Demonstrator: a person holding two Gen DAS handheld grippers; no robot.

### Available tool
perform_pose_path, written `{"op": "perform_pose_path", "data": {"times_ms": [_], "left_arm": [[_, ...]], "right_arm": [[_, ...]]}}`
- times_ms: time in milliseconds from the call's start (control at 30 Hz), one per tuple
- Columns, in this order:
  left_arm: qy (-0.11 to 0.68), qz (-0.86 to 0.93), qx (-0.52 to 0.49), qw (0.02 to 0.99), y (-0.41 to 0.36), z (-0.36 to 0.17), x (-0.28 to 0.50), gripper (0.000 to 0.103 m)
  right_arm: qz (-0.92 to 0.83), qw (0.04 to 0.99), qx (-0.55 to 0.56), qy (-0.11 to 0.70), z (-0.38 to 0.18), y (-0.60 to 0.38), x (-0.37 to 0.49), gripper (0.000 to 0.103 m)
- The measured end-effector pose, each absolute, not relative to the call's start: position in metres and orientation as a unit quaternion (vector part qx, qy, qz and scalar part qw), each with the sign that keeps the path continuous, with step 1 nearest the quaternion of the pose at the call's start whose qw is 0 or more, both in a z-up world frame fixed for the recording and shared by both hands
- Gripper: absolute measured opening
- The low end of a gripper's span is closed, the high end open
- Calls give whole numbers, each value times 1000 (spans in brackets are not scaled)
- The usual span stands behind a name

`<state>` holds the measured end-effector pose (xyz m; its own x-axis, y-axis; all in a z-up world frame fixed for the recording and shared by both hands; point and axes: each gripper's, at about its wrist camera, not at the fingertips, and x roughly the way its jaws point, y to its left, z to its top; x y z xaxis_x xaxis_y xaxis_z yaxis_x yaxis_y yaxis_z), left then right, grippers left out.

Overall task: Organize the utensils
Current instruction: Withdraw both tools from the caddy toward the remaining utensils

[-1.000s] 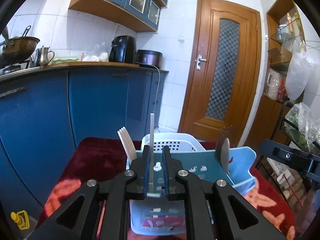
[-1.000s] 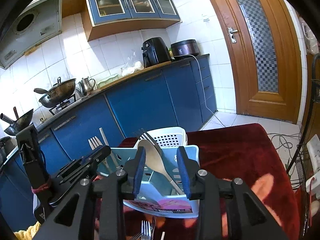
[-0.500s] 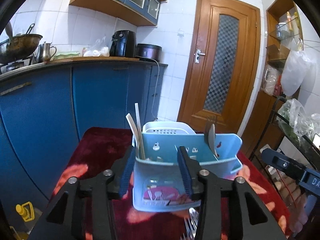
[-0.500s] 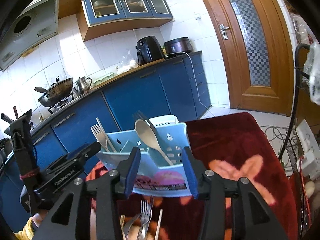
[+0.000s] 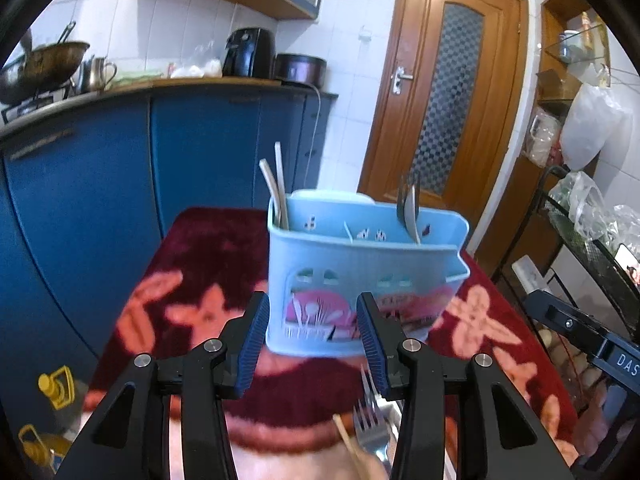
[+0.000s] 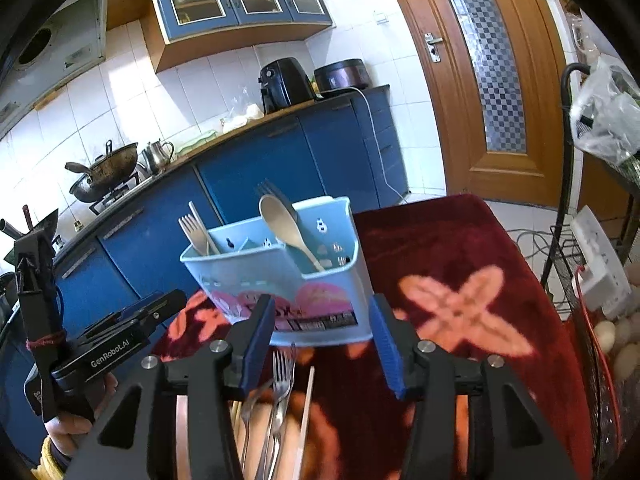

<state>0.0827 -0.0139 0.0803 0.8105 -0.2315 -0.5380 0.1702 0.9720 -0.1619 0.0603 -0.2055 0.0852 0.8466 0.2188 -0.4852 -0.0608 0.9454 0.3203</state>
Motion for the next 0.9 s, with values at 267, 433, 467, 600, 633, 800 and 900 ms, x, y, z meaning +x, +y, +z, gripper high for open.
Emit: {"op": "perform_pose_path", "data": {"times_ms": [267, 433, 467, 600, 633, 800, 900], "left_arm": [[319, -103, -56, 941, -8, 66, 69, 47], [344, -103, -54, 932, -7, 54, 60, 47], [347, -103, -54, 931, -7, 52, 60, 47], [369, -102, -53, 922, -7, 42, 57, 47], [374, -103, -53, 920, -8, 39, 56, 47], [397, -106, -51, 910, -11, 26, 56, 47], [411, -111, -51, 903, -14, 19, 57, 47]], "right_arm": [[63, 943, 149, 291, 69, -207, 45, 53], [57, 936, 155, 310, 57, -210, 39, 54], [56, 935, 157, 313, 54, -211, 37, 54], [53, 930, 162, 326, 44, -213, 34, 55], [53, 929, 164, 328, 42, -214, 34, 55], [48, 924, 171, 340, 31, -218, 31, 55], [46, 921, 176, 346, 26, -221, 30, 55]]}}
